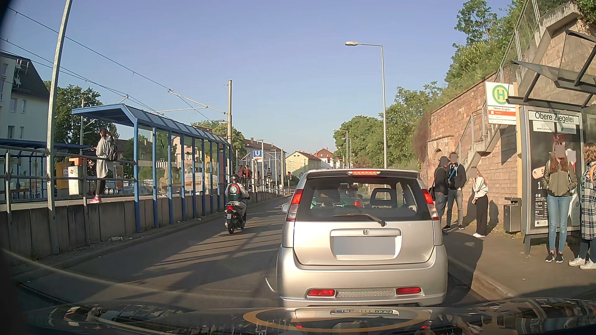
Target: Follow the waypoints while adhering to traffic rules and regulations
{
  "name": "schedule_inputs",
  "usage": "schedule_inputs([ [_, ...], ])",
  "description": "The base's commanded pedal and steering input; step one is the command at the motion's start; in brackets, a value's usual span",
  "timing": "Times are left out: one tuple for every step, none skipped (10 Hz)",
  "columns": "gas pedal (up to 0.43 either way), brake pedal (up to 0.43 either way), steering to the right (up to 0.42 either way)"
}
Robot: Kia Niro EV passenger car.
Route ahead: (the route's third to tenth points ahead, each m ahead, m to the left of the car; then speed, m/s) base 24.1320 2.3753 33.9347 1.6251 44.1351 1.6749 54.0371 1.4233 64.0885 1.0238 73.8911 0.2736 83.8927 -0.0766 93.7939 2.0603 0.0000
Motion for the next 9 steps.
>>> schedule_inputs([
  [0.000,0.189,-0.004],
  [0.000,0.189,-0.004],
  [0.000,0.189,-0.005],
  [0.000,0.189,-0.004],
  [0.000,0.189,-0.004],
  [0.000,0.189,-0.004],
  [0.000,0.189,-0.004],
  [0.000,0.189,-0.004],
  [0.000,0.195,-0.004],
])
